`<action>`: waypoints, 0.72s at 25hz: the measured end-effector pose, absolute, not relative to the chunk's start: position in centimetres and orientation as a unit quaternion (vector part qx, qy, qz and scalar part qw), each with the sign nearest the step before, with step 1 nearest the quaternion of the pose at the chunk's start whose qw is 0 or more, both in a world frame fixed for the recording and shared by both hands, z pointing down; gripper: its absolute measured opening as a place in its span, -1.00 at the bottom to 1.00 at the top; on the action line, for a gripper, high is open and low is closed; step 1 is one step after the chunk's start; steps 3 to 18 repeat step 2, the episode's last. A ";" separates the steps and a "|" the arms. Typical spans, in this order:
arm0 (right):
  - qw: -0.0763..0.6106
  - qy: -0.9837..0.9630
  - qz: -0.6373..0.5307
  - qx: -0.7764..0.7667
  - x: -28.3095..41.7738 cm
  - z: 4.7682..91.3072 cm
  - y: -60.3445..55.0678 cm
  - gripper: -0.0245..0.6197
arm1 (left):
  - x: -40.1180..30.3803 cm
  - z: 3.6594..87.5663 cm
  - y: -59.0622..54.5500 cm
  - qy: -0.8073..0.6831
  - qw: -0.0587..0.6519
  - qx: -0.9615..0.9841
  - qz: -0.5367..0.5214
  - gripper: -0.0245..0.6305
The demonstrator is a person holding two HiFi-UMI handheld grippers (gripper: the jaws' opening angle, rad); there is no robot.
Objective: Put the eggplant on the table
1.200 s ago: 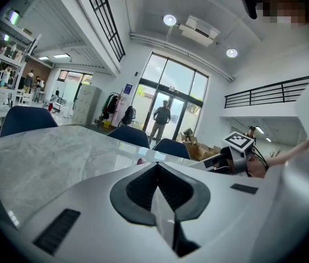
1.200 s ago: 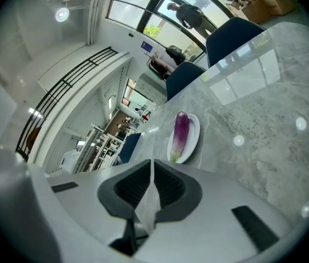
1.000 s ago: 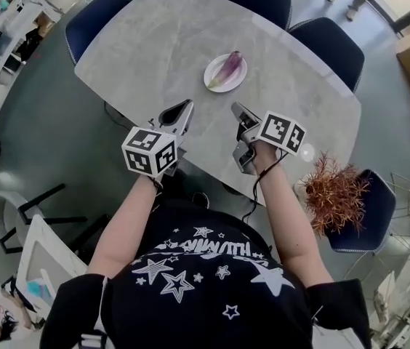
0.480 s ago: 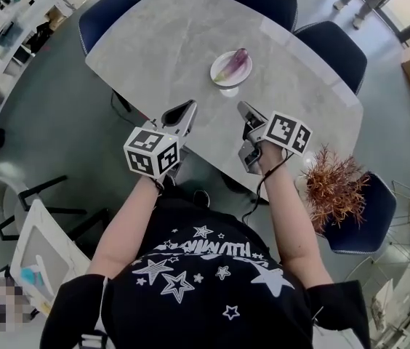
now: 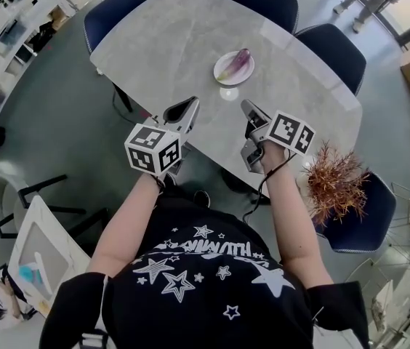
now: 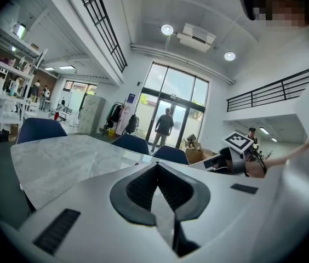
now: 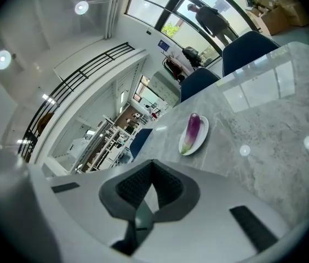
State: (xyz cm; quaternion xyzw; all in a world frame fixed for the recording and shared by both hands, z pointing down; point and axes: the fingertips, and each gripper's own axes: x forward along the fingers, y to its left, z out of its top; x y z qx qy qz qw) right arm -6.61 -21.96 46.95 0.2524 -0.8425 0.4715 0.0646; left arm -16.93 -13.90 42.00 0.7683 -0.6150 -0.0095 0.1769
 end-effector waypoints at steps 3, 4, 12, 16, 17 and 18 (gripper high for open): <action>0.059 -0.842 0.474 0.250 -6.8 47.0 -21.6 -0.91 | -16.9 42.1 -13.7 -0.613 0.176 0.770 -0.009 -0.90; 0.059 -0.842 0.474 0.250 -6.8 47.0 -21.6 -0.91 | -16.9 42.1 -13.7 -0.613 0.176 0.770 -0.009 -0.90; 0.059 -0.842 0.474 0.250 -6.8 47.0 -21.6 -0.91 | -16.9 42.1 -13.7 -0.613 0.176 0.770 -0.009 -0.90; 0.059 -0.842 0.474 0.250 -6.8 47.0 -21.6 -0.91 | -16.9 42.1 -13.7 -0.613 0.176 0.770 -0.009 -0.90; 0.059 -0.842 0.474 0.250 -6.8 47.0 -21.6 -0.91 | -16.9 42.1 -13.7 -0.613 0.176 0.770 -0.009 -0.90; 0.059 -0.842 0.474 0.250 -6.8 47.0 -21.6 -0.91 | -16.9 42.1 -13.7 -0.613 0.176 0.770 -0.009 -0.90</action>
